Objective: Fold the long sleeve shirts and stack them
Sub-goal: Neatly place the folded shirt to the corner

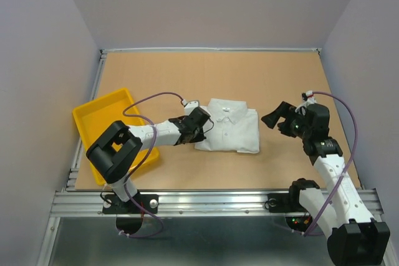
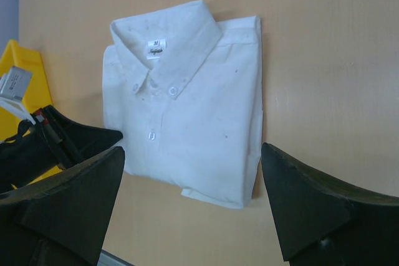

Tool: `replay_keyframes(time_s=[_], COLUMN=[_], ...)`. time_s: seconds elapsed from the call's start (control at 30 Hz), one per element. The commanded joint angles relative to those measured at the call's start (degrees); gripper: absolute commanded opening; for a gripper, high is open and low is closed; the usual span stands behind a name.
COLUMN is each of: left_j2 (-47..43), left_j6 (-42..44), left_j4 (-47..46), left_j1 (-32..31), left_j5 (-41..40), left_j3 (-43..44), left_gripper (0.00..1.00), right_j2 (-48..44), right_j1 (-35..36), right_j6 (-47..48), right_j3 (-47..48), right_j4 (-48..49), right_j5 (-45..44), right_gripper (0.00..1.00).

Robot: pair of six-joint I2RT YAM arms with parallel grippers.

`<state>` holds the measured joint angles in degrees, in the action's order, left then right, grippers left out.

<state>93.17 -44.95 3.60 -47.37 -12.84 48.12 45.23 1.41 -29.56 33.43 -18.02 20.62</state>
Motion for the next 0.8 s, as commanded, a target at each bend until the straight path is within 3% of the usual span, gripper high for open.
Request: replay_keyframes(time_s=[0.0, 0.53, 0.77], left_j2=[4.4, 23.0, 32.9], left_j6=[5.8, 26.9, 31.4], left_j4=[7.8, 19.5, 24.3], left_j1=[2.5, 28.1, 39.1], left_j5=[-4.1, -2.6, -4.2], left_j3=[6.5, 38.9, 55.2], left_gripper=[0.14, 0.18, 0.2], right_j2=[-1.8, -2.4, 0.6], right_j1=[-0.4, -0.3, 0.7], right_j6=[0.7, 2.0, 4.8], right_j3=[1.7, 5.1, 7.7], right_j4=[-0.5, -2.5, -5.3], right_j5=[0.6, 2.2, 1.7], right_gripper=[0.95, 0.95, 0.95])
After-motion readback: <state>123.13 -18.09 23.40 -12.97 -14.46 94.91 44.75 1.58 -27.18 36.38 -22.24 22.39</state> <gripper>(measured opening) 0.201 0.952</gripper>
